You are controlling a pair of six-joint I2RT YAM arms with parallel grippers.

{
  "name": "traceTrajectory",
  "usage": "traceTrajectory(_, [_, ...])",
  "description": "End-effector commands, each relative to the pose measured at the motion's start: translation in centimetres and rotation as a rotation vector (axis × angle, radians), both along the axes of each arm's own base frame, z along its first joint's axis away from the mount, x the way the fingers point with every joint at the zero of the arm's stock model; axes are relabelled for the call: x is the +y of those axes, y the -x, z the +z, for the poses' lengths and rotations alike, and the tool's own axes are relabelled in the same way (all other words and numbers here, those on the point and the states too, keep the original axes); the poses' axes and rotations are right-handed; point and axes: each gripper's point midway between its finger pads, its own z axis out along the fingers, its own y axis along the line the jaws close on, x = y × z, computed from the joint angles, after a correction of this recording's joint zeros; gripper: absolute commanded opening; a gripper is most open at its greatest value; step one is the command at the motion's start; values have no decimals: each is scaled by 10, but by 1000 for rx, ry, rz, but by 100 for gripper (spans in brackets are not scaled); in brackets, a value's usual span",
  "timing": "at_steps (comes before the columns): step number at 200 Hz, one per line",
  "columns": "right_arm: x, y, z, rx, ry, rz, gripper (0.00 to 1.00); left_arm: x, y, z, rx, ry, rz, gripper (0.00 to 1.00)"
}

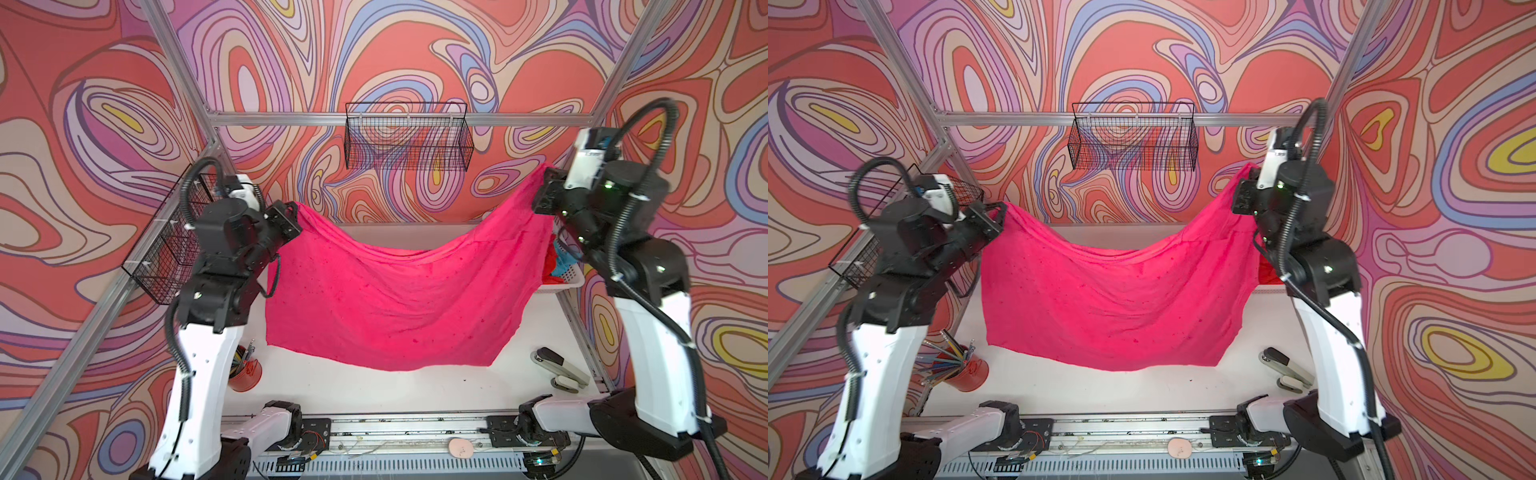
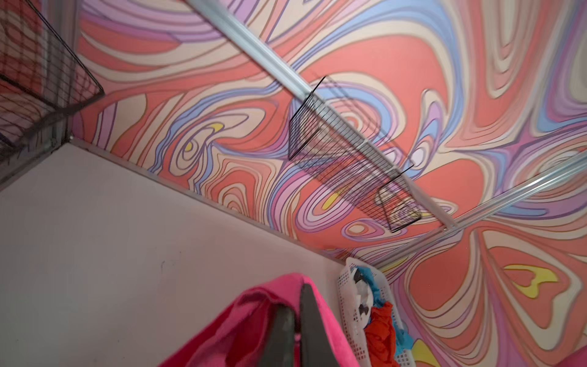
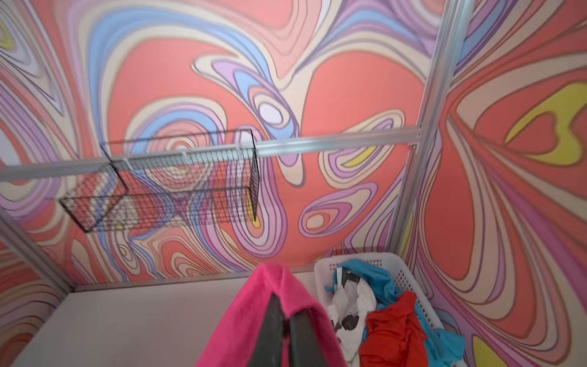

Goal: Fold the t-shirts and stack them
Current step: 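Lay the stretched shirt down flat on the table with both grippers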

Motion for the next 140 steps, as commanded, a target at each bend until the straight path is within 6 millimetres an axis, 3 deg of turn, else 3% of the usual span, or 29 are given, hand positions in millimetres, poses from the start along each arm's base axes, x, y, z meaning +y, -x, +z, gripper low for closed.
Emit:
traceTrajectory(1, [-22,-49,-51,56,-44,-41,0,-2,-48,-32,1,16,-4,0])
traceTrajectory(28, [-25,-98,-126,140,-53,-63,0,5,-103,-103,131,19,-15,0])
traceTrajectory(42, [-20,-122,-165,194,-53,-58,0,7,-125,-145,213,36,-27,0])
traceTrajectory(59, [-18,-149,-214,259,-56,-66,0,5,-152,-182,248,45,-51,0])
traceTrajectory(86, [-10,-186,-264,302,-67,-55,0,2,-183,-243,336,49,-75,0])
traceTrajectory(114, [-8,-224,-294,329,-47,-58,0,5,-213,-278,381,58,-82,0])
traceTrajectory(121, [-7,-232,-299,341,-44,-50,0,7,-219,-284,389,61,-79,16])
traceTrajectory(131, [-6,-240,-305,367,-40,-45,17,9,-224,-290,407,61,-70,43])
traceTrajectory(140, [-4,-244,-305,383,-40,-34,33,11,-225,-291,412,56,-63,57])
